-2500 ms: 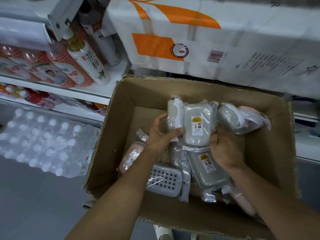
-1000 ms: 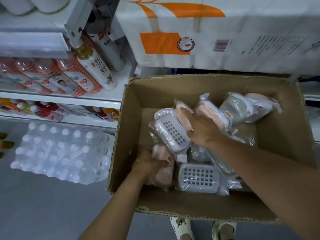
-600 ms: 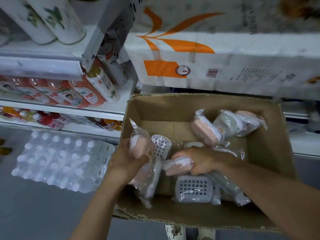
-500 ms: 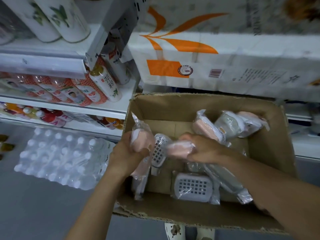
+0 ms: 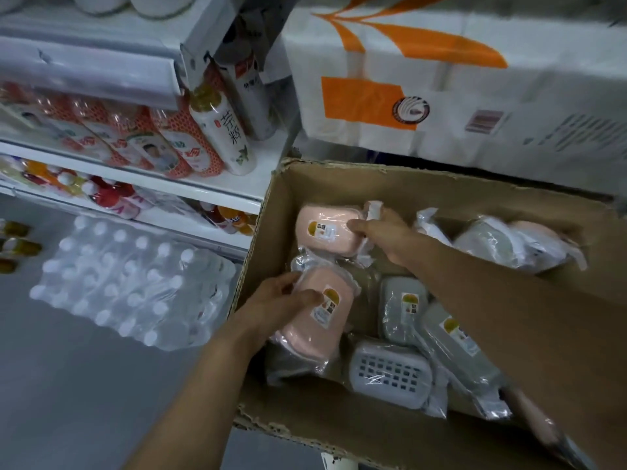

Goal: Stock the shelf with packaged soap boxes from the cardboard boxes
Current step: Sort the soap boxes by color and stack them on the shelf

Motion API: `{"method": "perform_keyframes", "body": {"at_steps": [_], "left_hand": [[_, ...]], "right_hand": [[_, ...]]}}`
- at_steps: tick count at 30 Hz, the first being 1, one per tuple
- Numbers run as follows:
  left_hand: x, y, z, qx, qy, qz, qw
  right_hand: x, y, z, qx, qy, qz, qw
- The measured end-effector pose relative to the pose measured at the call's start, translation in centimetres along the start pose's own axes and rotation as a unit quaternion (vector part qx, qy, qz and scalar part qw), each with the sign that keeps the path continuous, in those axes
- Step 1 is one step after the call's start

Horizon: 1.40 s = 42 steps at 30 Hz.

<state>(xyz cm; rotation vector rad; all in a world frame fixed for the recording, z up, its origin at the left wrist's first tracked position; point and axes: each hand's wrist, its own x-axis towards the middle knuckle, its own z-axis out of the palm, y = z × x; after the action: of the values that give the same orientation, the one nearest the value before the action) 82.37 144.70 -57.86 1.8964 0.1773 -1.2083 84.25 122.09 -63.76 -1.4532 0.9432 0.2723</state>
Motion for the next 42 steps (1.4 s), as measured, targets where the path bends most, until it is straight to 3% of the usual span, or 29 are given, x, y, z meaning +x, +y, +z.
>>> {"method": "perform_keyframes", "body": {"at_steps": [3,5,6,8,10,11,12,13,16,18,21,23,25,27,29,32,39,42], "left_hand": [[0.5,-0.7,-0.1,-0.064,0.057,-0.005,0.996],[0.6,-0.6,0.0,-0.094,0.056,0.002,0.994],[0.5,-0.5,-0.1,-0.102,0.044,0.008,0.994],[0.3,-0.1,-0.3,-0.099,0.008,0.020,0.995],[-0.1,0.5,-0.3,-0.061,-0.047,0.032,0.996],[-0.1,0.7,-0.1,-0.039,-0.076,0.040,0.996],[-0.3,1.1,0.2,-0.022,-0.098,0.046,0.994],[-0.2,1.2,0.5,-0.012,-0.106,0.048,0.993],[0.6,1.2,1.5,-0.025,-0.087,0.042,0.995],[1.5,0.8,2.3,-0.084,-0.075,0.029,0.993],[2.9,0.2,3.3,-0.207,0.058,-0.021,0.976],[4.1,-0.7,3.5,-0.200,0.176,-0.025,0.964],[4.9,-1.5,3.9,-0.155,0.206,-0.006,0.966],[6.1,-2.0,4.4,-0.090,0.203,-0.009,0.975],[6.6,-1.8,4.7,-0.007,0.219,-0.027,0.975],[7.0,-1.9,4.6,0.039,0.216,-0.055,0.974],[5.1,-3.4,4.4,-0.191,0.109,-0.076,0.972],[3.4,-2.9,4.1,-0.224,0.113,-0.068,0.966]], "right_hand": [[0.4,1.1,0.6,-0.004,0.114,-0.043,0.993],[-1.1,2.0,-0.1,-0.111,0.140,-0.163,0.970],[-2.3,2.2,-0.8,-0.206,0.112,-0.249,0.940],[-5.1,1.8,-2.1,-0.421,-0.040,-0.379,0.823],[-7.6,1.2,-2.6,-0.590,-0.184,-0.410,0.671],[-8.3,1.2,-2.7,-0.617,-0.226,-0.419,0.626],[-8.6,1.6,-2.9,-0.624,-0.252,-0.416,0.612],[-9.0,1.9,-3.3,-0.622,-0.270,-0.403,0.615],[-9.4,3.0,-4.4,-0.577,-0.278,-0.363,0.677],[-9.5,3.3,-4.8,-0.558,-0.255,-0.376,0.695],[-8.3,2.9,-5.8,-0.549,-0.166,-0.402,0.713],[-7.5,1.6,-6.3,-0.514,-0.069,-0.389,0.761],[-6.8,0.0,-5.9,-0.457,0.011,-0.388,0.800],[-6.0,-1.1,-4.3,-0.454,0.043,-0.422,0.784],[-4.8,-1.6,-2.2,-0.510,0.051,-0.434,0.741],[-2.9,-1.2,0.3,-0.604,0.058,-0.379,0.699],[-1.2,0.4,0.3,-0.621,0.008,-0.253,0.742],[-3.2,1.2,-1.1,-0.541,0.041,-0.315,0.779]]}}
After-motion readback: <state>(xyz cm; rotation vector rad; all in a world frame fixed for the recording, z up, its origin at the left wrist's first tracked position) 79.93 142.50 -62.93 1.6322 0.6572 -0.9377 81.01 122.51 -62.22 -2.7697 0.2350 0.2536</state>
